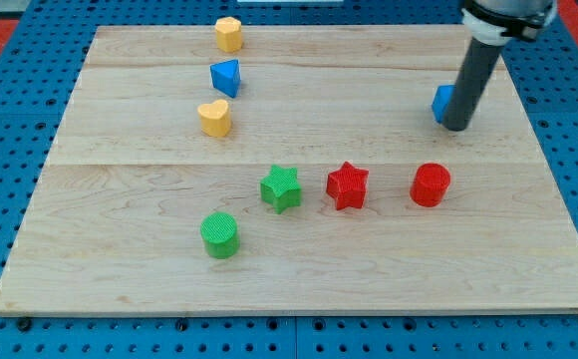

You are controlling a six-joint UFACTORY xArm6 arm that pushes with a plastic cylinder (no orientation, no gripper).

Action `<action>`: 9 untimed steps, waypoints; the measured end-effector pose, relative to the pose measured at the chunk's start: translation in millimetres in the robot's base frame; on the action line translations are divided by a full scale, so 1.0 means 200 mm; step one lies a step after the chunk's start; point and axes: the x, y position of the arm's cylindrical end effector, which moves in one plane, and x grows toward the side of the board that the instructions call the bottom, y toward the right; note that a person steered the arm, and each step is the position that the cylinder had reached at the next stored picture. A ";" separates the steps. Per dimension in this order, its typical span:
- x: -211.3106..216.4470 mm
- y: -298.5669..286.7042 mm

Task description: Push the blue cube diagonally to the top right side of the green star

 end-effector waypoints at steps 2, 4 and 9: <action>0.10 0.09; -0.21 0.62; -0.05 -0.34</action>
